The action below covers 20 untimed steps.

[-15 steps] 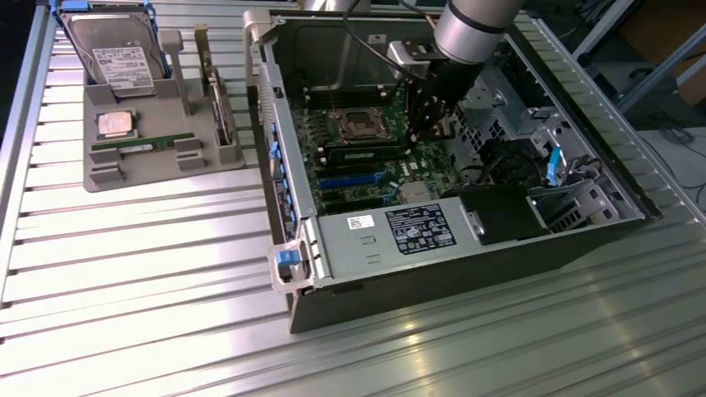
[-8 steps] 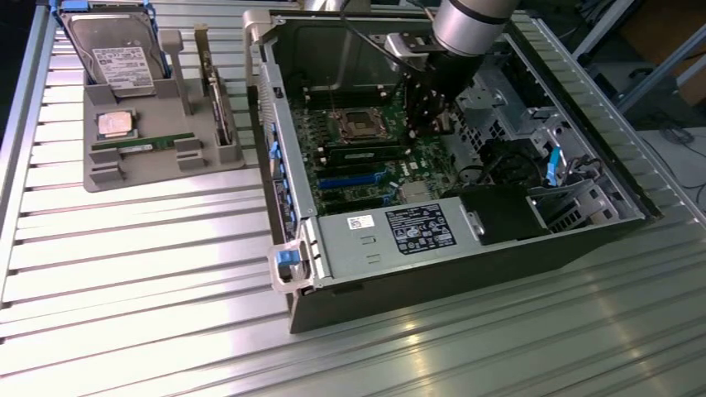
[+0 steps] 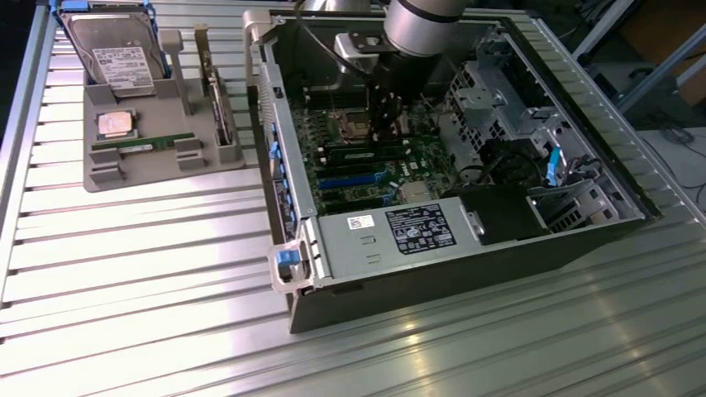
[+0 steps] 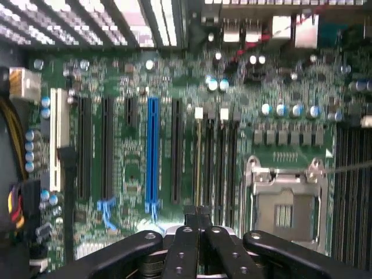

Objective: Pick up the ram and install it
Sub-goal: 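Press down the ram until it locks into place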

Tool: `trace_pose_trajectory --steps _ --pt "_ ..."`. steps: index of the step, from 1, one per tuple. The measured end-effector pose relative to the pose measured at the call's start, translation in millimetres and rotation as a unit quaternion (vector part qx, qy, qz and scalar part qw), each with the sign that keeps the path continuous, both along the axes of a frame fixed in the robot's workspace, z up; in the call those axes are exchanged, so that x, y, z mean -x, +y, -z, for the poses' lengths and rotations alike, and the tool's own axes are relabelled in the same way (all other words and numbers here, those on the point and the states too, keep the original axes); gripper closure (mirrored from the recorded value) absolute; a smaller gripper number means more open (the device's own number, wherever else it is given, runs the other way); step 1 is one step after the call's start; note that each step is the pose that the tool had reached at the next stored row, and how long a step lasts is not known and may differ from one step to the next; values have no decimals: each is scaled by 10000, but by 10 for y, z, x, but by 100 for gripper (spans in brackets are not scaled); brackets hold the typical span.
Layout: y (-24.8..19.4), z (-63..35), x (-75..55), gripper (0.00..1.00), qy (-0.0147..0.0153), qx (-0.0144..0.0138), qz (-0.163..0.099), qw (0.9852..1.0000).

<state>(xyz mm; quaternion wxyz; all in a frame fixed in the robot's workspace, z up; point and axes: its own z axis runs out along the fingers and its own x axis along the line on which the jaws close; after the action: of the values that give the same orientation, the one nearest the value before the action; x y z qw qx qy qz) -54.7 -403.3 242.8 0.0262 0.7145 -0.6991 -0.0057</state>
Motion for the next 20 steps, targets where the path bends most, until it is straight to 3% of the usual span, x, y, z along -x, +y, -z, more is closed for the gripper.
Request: trace_pose_trajectory --steps 1,3,7,13,16,18,20 --pt "0 0 52 90 -3 0 -1 10000" --pt "0 9 340 90 -20 -2 -1 10000" --pt "0 77 495 90 -21 -12 -1 10000" --pt "-2 125 496 90 -20 -19 0 10000" --pt "-2 59 492 90 -20 -19 -5 10000" --pt "-2 30 402 90 -21 -19 -5 10000" --pt "-3 30 220 90 -16 -19 -6 10000"
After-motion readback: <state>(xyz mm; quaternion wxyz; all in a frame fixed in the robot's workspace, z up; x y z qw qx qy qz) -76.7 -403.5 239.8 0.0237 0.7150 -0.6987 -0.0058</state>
